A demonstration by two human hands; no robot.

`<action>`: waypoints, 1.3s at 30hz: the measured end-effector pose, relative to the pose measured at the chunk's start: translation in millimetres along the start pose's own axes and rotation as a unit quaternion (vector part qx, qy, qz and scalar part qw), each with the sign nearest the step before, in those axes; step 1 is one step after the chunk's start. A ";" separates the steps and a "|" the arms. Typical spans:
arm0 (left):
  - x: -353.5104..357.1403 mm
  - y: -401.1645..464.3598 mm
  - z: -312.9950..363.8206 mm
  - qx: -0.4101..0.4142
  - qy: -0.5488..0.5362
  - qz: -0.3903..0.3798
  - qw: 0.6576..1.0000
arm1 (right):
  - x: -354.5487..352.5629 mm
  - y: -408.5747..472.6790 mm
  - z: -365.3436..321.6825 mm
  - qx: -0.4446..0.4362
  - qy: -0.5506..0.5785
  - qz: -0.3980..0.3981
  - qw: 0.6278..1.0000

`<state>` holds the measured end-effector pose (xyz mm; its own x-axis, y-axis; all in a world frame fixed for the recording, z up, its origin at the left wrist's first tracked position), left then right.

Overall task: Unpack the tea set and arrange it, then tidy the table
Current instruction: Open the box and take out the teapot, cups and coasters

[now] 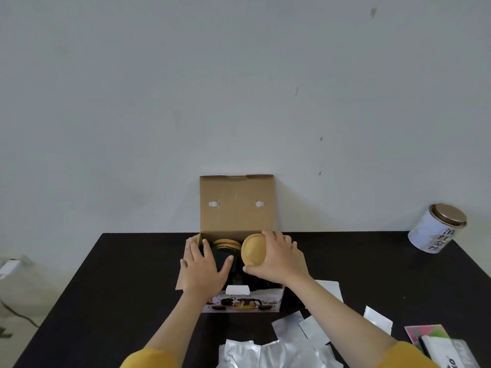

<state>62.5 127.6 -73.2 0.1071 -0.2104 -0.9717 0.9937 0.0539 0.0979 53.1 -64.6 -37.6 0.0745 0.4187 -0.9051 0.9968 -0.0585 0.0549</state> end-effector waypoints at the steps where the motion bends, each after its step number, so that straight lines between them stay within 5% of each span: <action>1: -1.3 -0.7 1.6 0.002 0.003 0.004 1.000 | -5.3 -1.9 2.3 0.011 0.034 0.010 0.999; 7: -13.3 -15.6 27.6 0.073 -0.020 0.114 0.991 | -26.1 -13.0 51.7 0.106 0.183 0.047 0.976; 15: 2.8 -40.5 73.2 -0.037 -0.018 -0.033 0.999 | -24.1 -40.8 164.1 0.200 0.088 0.050 0.974; 39: 17.9 -38.1 77.4 -0.081 0.080 -0.003 0.994 | -29.8 37.6 381.0 0.237 0.016 0.071 0.969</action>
<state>29.0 46.2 -77.7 0.0823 -0.0540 -0.9951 0.9748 0.2120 0.0691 76.9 -424.6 -169.3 0.2182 0.4028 -0.8889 0.8511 -0.5242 -0.0286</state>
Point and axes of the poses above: each hand's wrist, its own y-axis towards the middle knuckle, its own x-axis out of the palm, z = x × y, the point moved 5 cm from there along y, towards the middle knuckle, and after that the axes turned 8 degrees about z, right-handed, at the moved point
